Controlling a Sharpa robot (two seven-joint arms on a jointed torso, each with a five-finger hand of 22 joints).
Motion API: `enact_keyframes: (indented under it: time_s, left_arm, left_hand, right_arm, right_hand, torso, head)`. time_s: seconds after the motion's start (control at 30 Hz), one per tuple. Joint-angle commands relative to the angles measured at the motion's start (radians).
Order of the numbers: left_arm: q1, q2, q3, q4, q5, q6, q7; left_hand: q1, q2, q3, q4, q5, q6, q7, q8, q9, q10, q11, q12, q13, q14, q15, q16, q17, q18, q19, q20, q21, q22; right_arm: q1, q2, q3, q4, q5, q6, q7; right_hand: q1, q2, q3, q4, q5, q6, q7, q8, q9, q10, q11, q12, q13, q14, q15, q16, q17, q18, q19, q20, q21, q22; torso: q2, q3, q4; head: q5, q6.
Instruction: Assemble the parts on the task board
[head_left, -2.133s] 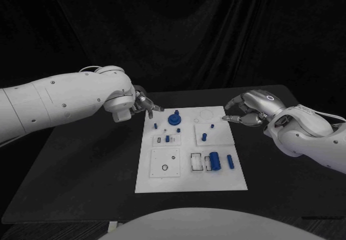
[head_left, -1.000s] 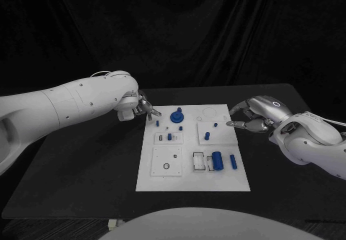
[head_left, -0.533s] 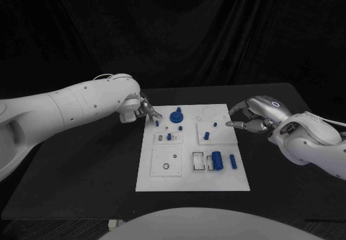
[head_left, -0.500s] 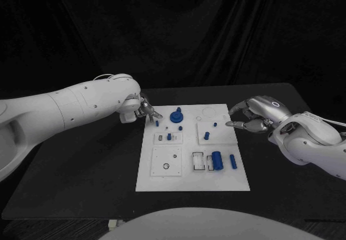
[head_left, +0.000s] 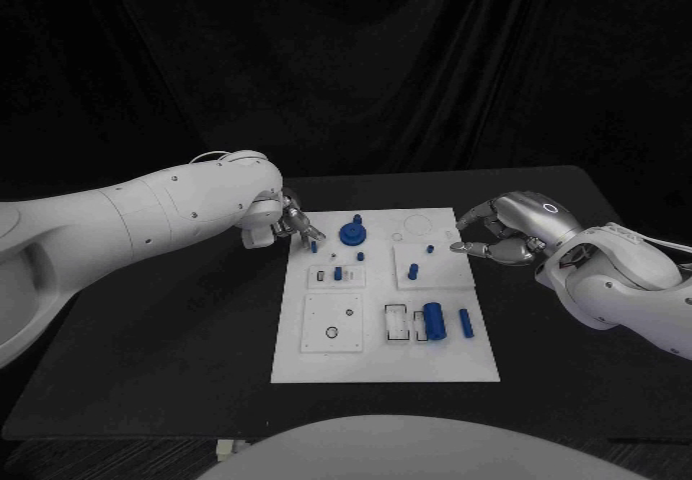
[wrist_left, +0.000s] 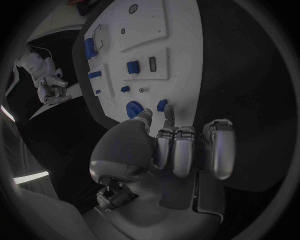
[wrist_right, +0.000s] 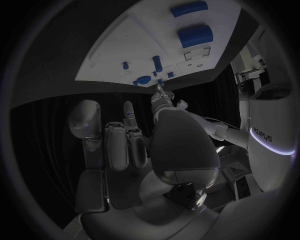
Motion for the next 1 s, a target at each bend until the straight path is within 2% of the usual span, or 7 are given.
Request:
enact_keyframes:
  time_s: [0.03, 0.47, 1.0]
  left_arm:
    - [-0.003, 0.006, 0.001, -0.002, 0.003, 0.015, 0.024]
    - [-0.007, 0.014, 0.001, -0.017, 0.003, 0.008, 0.039]
    - [-0.016, 0.019, 0.001, -0.026, 0.003, 0.015, 0.039]
  left_hand:
    - [0.014, -0.002, 0.001, -0.009, 0.011, -0.003, 0.002, -0.005, 0.000, 0.106, 0.005, 0.003, 0.263, 0.106, 0.009, 0.003, 0.263, -0.005, -0.002, 0.006, -0.004, 0.194]
    - [0.063, 0.013, 0.028, -0.048, 0.058, 0.001, -0.004, -0.006, -0.003, 0.106, 0.000, 0.003, 0.263, 0.106, 0.006, 0.003, 0.263, -0.004, -0.005, 0.005, -0.009, 0.195]
    - [0.078, 0.015, 0.039, -0.061, 0.080, 0.008, -0.007, -0.005, -0.005, 0.106, -0.003, 0.003, 0.263, 0.106, 0.005, 0.003, 0.263, -0.004, -0.007, 0.003, -0.011, 0.195]
  right_arm:
    - [-0.003, 0.001, 0.001, -0.001, -0.002, 0.003, -0.004]
    - [-0.005, 0.002, 0.001, -0.006, -0.002, 0.011, -0.007]
    - [-0.010, 0.004, 0.001, -0.009, -0.002, 0.016, -0.009]
  right_hand:
    - [0.000, 0.006, -0.003, 0.001, 0.004, 0.006, -0.002, -0.003, -0.002, 0.108, 0.007, 0.003, 0.263, 0.070, 0.010, -0.005, 0.108, 0.005, 0.000, 0.005, -0.004, 0.121]
    - [0.000, 0.006, -0.003, 0.001, 0.004, 0.006, -0.002, -0.003, -0.002, 0.108, 0.007, 0.003, 0.263, 0.070, 0.010, -0.005, 0.108, 0.005, 0.000, 0.005, -0.004, 0.121]
    - [0.000, 0.008, -0.002, 0.000, 0.005, 0.007, -0.002, -0.003, -0.002, 0.108, 0.007, 0.003, 0.263, 0.070, 0.010, -0.006, 0.108, 0.005, 0.000, 0.005, -0.007, 0.120]
  torso:
    - [0.000, -0.0006, 0.0002]
    - [0.000, -0.0008, 0.0005]
    - [0.000, -0.0003, -0.0015]
  head:
    - [0.002, 0.000]
    - [-0.003, 0.000]
    - [-0.004, 0.000]
